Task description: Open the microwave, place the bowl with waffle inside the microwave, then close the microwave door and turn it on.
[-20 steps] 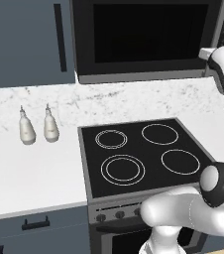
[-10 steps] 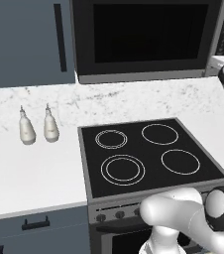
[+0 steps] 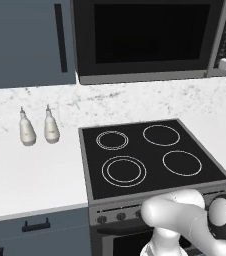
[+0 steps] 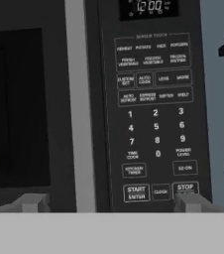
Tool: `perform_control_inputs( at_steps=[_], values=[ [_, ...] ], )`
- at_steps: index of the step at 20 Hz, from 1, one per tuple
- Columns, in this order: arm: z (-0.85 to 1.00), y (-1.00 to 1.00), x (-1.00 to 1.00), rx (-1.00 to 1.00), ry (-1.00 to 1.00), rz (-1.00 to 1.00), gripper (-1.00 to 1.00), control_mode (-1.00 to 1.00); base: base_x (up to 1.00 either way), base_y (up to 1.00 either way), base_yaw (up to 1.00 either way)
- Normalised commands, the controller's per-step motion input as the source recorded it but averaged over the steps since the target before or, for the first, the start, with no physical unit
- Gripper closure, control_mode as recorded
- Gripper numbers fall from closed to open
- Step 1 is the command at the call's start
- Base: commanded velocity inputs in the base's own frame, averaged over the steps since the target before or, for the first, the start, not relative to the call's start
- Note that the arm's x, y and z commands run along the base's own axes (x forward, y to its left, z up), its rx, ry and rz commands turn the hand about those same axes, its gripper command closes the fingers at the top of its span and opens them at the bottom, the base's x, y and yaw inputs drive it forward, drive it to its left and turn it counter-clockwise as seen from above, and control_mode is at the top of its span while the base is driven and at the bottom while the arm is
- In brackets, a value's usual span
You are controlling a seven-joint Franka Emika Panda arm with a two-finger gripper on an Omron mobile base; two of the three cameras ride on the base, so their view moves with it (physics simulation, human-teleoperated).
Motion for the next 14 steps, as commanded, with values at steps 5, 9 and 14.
perform_control_inputs(
  at_steps=[5, 9, 14],
  values=[
    [-0.14, -0.55, 0.19, 0.06, 0.03, 0.04, -1.0, -1.0, 0.0, 0.0, 0.0],
    [-0.21, -0.14, 0.0, 0.03, 0.0, 0.01, 1.0, -1.0, 0.0, 0.0, 0.0],
    [-0.07, 0.1, 0.0, 0.0, 0.0, 0.02, 1.0, -1.0, 0.0, 0.0, 0.0]
  ],
)
